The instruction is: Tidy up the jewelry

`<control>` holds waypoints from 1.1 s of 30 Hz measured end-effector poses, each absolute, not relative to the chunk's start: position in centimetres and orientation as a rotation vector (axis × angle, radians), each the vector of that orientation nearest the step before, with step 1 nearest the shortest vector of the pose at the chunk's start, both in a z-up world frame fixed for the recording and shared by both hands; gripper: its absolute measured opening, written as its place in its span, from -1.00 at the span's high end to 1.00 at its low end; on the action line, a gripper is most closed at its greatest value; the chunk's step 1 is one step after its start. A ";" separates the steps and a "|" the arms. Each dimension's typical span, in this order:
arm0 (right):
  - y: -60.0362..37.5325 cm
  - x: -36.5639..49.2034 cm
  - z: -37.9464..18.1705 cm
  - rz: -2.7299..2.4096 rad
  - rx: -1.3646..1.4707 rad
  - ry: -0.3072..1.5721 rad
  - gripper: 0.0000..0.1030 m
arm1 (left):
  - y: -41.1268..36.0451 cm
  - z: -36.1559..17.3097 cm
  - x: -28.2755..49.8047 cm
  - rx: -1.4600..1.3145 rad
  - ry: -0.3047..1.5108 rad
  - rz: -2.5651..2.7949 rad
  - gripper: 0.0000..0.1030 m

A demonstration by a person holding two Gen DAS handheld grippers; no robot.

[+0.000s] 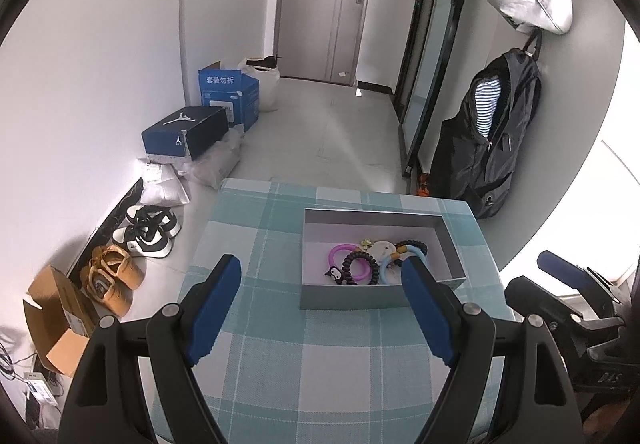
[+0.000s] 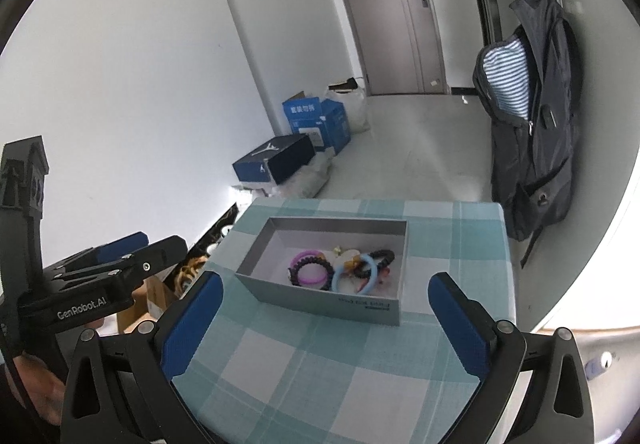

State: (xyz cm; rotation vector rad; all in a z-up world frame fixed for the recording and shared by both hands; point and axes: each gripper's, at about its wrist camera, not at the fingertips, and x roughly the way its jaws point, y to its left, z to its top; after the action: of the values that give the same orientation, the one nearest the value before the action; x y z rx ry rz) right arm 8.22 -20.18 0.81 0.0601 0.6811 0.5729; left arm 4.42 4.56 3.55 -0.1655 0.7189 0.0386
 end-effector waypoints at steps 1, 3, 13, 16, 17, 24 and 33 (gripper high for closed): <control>-20.2 8.2 0.8 0.573 0.059 0.680 -1.00 | 4.5 3.6 4.4 -0.164 0.719 0.038 -0.54; -20.2 8.2 0.8 0.573 0.058 0.679 -1.00 | 4.5 3.5 4.4 -0.158 0.721 0.037 -0.54; -20.2 8.3 0.7 0.571 0.057 0.686 -1.00 | 4.5 3.5 4.4 -0.157 0.724 0.037 -0.54; -20.3 8.3 0.7 0.569 0.058 0.689 -1.00 | 4.4 3.6 4.4 -0.155 0.721 0.036 -0.54; -20.3 8.3 0.7 0.570 0.058 0.689 -1.00 | 4.4 3.6 4.4 -0.156 0.721 0.035 -0.54; -20.3 8.3 0.7 0.565 0.062 0.691 -1.00 | 4.2 3.6 4.4 -0.159 0.710 0.050 -0.54; -20.3 8.3 0.6 0.560 0.059 0.692 -1.00 | 4.0 3.8 4.3 -0.146 0.694 0.031 -0.54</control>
State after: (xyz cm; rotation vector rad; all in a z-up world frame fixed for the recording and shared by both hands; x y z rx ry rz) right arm 8.34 -20.28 0.63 0.0594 0.6925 0.5602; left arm 4.29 3.96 3.80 -0.1462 0.6938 0.0308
